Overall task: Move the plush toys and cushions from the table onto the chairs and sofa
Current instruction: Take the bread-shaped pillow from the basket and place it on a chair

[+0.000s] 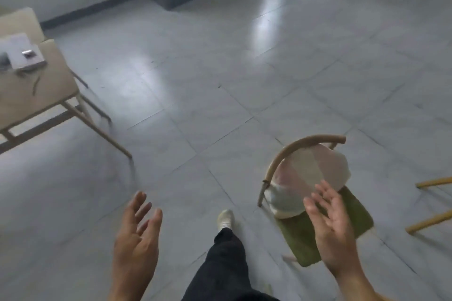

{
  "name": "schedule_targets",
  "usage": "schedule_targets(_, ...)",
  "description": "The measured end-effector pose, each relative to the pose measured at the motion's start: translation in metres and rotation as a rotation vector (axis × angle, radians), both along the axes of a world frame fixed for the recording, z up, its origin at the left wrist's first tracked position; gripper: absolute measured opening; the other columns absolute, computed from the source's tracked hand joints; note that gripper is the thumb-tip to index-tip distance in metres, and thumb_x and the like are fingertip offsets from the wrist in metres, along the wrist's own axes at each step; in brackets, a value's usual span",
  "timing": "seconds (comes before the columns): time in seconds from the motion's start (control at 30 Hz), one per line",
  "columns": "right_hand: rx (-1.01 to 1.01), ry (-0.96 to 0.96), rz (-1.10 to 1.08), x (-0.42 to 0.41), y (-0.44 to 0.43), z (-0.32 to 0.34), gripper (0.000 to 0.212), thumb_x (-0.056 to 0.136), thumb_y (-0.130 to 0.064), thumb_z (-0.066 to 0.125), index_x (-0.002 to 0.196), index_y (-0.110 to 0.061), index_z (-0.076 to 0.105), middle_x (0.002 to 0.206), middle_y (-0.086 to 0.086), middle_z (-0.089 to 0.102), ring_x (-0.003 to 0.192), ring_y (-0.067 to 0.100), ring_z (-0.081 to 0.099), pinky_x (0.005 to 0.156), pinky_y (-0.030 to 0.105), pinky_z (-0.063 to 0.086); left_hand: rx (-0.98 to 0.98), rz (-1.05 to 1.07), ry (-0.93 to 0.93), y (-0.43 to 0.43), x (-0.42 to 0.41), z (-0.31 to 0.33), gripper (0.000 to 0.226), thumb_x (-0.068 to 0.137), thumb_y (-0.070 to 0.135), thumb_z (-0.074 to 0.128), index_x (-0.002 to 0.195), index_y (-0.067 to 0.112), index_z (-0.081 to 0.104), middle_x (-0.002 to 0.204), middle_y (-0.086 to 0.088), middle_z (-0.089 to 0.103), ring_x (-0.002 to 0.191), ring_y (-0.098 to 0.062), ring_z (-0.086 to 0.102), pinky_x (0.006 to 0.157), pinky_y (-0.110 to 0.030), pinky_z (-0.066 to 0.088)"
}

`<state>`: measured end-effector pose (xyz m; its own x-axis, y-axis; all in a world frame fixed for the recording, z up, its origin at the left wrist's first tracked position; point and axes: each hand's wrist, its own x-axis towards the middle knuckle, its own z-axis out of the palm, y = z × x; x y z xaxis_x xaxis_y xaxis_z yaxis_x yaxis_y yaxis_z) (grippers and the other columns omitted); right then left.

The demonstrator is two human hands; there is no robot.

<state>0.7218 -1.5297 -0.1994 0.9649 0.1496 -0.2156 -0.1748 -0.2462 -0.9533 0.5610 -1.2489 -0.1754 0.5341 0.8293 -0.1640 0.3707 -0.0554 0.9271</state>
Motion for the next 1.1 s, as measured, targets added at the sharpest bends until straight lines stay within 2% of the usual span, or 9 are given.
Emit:
schedule_targets(0.17,0.012,0.039,0.301,-0.034,0.083,0.003,0.053,0.095,-0.033,0.063,0.145,-0.029,0.045,0.144,-0.003,0.053,0.133,0.018,0.052,0.098,0.029,0.042,0.076,0.339,-0.03,0.042,-0.118,0.025,0.054,0.099,0.006,0.059,0.15,0.017,0.044,0.141,-0.001,0.057,0.128,-0.017,0.057,0.102,-0.031,0.044)
schedule_targets(0.33,-0.019,-0.057,0.616,-0.073,0.192,0.024,0.064,0.085,-0.052,0.061,0.144,-0.034,0.044,0.142,-0.01,0.054,0.129,0.007,0.054,0.094,0.025,0.046,0.127,0.658,-0.13,0.088,-0.219,0.029,0.053,0.099,0.005,0.059,0.149,0.017,0.045,0.142,0.0,0.056,0.127,-0.016,0.056,0.087,-0.002,0.047)
schedule_targets(0.47,-0.026,-0.133,0.748,-0.113,0.289,0.021,0.056,0.089,-0.037,0.063,0.142,-0.031,0.047,0.14,-0.007,0.057,0.124,-0.002,0.055,0.087,0.015,0.045,0.065,0.803,-0.163,0.136,-0.283,0.01,0.054,0.098,0.001,0.059,0.149,0.013,0.045,0.141,-0.004,0.056,0.129,-0.023,0.056,0.096,-0.018,0.047)
schedule_targets(0.57,-0.041,-0.144,0.827,-0.15,0.369,0.017,0.049,0.095,-0.023,0.065,0.139,-0.033,0.047,0.142,-0.004,0.057,0.124,0.002,0.056,0.085,0.013,0.045,0.045,0.892,-0.215,0.184,-0.326,0.001,0.052,0.096,-0.005,0.059,0.143,0.016,0.048,0.135,-0.007,0.057,0.127,-0.028,0.057,0.094,-0.011,0.051)
schedule_targets(0.67,-0.04,-0.182,0.912,-0.187,0.451,0.022,0.053,0.095,-0.026,0.065,0.144,-0.028,0.047,0.144,-0.004,0.056,0.126,0.004,0.056,0.086,0.014,0.045,0.033,0.92,-0.208,0.237,-0.369,0.006,0.048,0.098,0.001,0.059,0.139,0.023,0.049,0.135,-0.004,0.058,0.123,-0.021,0.058,0.105,-0.031,0.045)
schedule_targets(0.7,-0.031,-0.196,0.933,-0.199,0.477,0.027,0.055,0.094,-0.029,0.064,0.146,-0.026,0.046,0.144,-0.004,0.056,0.126,0.007,0.057,0.087,0.015,0.045,0.041,0.932,-0.207,0.255,-0.382,0.012,0.047,0.098,0.002,0.059,0.14,0.022,0.049,0.136,-0.003,0.058,0.123,-0.02,0.058,0.105,-0.032,0.043)
schedule_targets(0.83,0.014,-0.222,0.995,-0.241,0.567,0.049,0.068,0.085,-0.042,0.06,0.148,-0.023,0.045,0.145,-0.006,0.054,0.127,0.012,0.057,0.09,0.019,0.046,0.103,0.967,-0.185,0.327,-0.422,0.034,0.047,0.098,0.002,0.059,0.141,0.017,0.049,0.135,-0.004,0.059,0.12,-0.019,0.06,0.092,-0.01,0.051)
schedule_targets(0.97,0.016,-0.225,1.044,-0.265,0.65,0.041,0.063,0.085,-0.042,0.059,0.144,-0.027,0.046,0.142,-0.011,0.052,0.124,0.008,0.056,0.089,0.017,0.044,0.115,0.952,-0.134,0.398,-0.444,0.028,0.049,0.098,0.006,0.06,0.146,0.011,0.048,0.134,-0.001,0.06,0.115,-0.004,0.061,0.082,-0.003,0.048)
schedule_targets(1.1,-0.011,-0.172,1.083,-0.287,0.742,0.01,0.065,0.085,-0.042,0.06,0.146,-0.026,0.046,0.14,-0.012,0.052,0.121,0.005,0.057,0.084,0.01,0.043,0.073,0.976,-0.112,0.472,-0.457,0.008,0.051,0.097,0.006,0.061,0.146,0.012,0.048,0.135,0.0,0.059,0.119,-0.004,0.059,0.08,0.001,0.046)
